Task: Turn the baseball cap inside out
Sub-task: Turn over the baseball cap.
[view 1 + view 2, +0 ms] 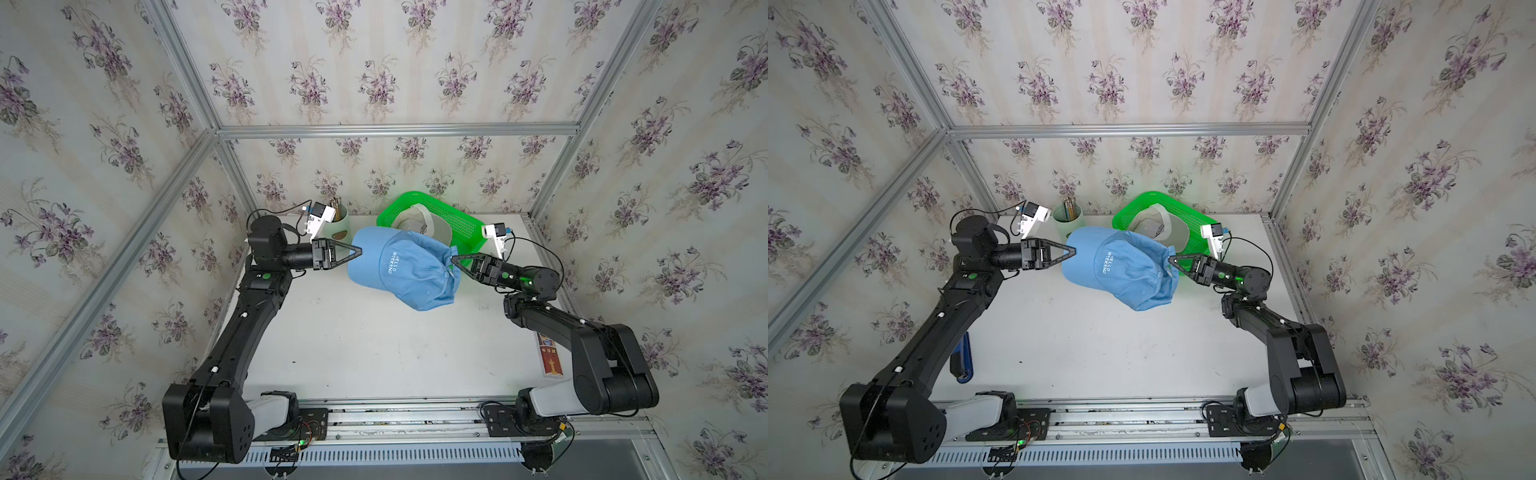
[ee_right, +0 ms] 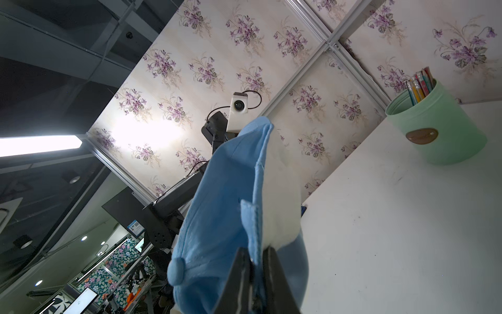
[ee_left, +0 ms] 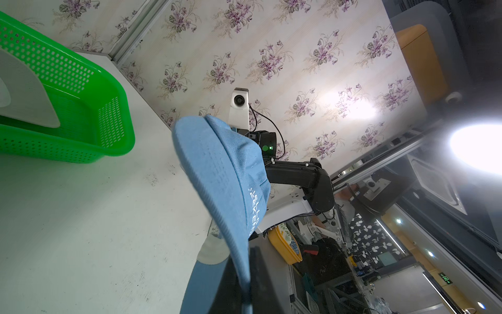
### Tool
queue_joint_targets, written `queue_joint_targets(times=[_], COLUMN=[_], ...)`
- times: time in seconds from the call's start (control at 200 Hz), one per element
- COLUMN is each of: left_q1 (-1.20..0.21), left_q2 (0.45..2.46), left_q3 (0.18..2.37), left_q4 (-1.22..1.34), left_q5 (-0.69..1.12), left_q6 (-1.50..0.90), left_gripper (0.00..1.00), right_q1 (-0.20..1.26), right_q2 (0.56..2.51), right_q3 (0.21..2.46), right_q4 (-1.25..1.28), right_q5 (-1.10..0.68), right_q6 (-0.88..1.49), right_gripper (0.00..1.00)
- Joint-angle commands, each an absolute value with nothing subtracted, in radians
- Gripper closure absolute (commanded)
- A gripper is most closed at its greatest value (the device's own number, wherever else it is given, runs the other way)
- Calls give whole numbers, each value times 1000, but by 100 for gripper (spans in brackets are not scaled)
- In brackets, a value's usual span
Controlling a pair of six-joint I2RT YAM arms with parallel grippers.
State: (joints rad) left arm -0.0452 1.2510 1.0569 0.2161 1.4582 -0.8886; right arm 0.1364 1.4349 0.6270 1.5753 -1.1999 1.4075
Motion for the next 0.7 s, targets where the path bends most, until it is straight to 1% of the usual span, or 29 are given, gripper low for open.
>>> queue_joint_targets(times=[0.0, 0.165, 0.275, 0.35, 0.395, 0.46, 0.51, 0.609, 0.694], left_q1=[-41, -42, -34, -32, -33, -32, -27, -26, -28], left_q2=[1259, 1275, 1350, 1406, 1448, 1458, 1462, 1473, 1476], left_q3=[1094, 1219, 1336, 1367, 1359, 1329, 1329, 1397, 1493], left_q4=[86, -186, -350, -329, -259, -110, -68, -125, -358], left_q5=[1430, 1407, 1387, 1417, 1438, 1463, 1462, 1504, 1501], left_q6=[-773, -511, -376, -373, -405, -464, -468, -391, -190], left_gripper=[100, 99, 99, 100, 100, 100, 99, 98, 97], right_q1=[133, 139, 152, 161, 170, 188, 205, 225, 229], right_q2=[1408, 1375, 1356, 1347, 1341, 1335, 1331, 1342, 1366], right_q3=[648, 694, 708, 707, 704, 704, 704, 709, 709], right_q4=[1824, 1824, 1824, 1825, 1824, 1825, 1824, 1825, 1825], right_q5=[-1193, -1211, -1213, -1208, -1206, -1209, -1215, -1243, -1272], right_q6=[1470, 1504, 1513, 1514, 1513, 1509, 1502, 1485, 1476], right_gripper=[99, 98, 97, 97, 97, 97, 97, 96, 94])
